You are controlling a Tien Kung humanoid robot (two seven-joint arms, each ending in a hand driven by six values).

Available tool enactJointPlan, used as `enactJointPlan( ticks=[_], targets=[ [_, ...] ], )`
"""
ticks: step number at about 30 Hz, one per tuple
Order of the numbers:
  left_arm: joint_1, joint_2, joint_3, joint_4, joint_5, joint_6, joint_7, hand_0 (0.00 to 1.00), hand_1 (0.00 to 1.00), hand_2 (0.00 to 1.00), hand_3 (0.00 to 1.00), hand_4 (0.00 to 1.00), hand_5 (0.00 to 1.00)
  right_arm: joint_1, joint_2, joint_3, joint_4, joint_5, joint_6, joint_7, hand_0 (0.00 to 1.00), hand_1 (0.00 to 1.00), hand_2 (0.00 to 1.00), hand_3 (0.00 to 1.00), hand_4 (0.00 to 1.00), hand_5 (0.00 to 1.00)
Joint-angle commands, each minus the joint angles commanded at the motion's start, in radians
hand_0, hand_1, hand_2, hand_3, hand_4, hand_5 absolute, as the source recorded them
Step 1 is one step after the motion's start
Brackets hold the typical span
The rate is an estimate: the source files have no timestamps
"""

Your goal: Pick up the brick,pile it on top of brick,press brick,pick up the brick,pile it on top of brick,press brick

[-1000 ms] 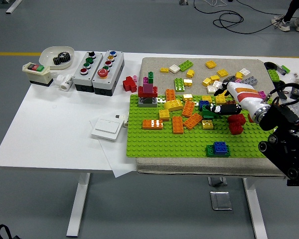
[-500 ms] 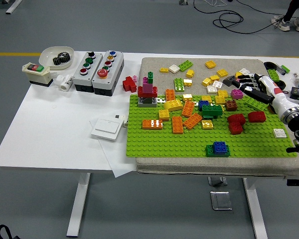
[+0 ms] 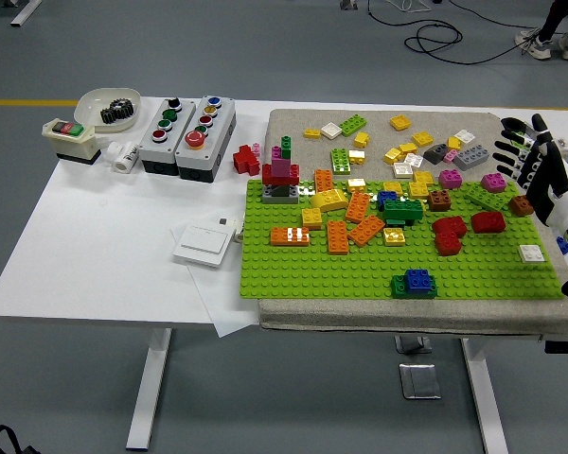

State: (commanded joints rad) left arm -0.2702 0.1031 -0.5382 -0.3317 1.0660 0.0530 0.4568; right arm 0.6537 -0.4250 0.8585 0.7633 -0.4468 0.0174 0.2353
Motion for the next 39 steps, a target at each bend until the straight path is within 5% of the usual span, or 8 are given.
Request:
enactJointPlan(
  ticks=[39],
  targets=[
    [0.040, 0.004, -0.008, 0.007, 0.027, -0.001, -0.007, 0.663, 0.712, 0.730, 0.589, 0.669, 0.666, -0.019, -0.005, -0.016, -0.012, 0.071, -0.007, -0.004, 0.931, 0.830, 0.834, 0.840, 0.998, 0.998]
  ],
)
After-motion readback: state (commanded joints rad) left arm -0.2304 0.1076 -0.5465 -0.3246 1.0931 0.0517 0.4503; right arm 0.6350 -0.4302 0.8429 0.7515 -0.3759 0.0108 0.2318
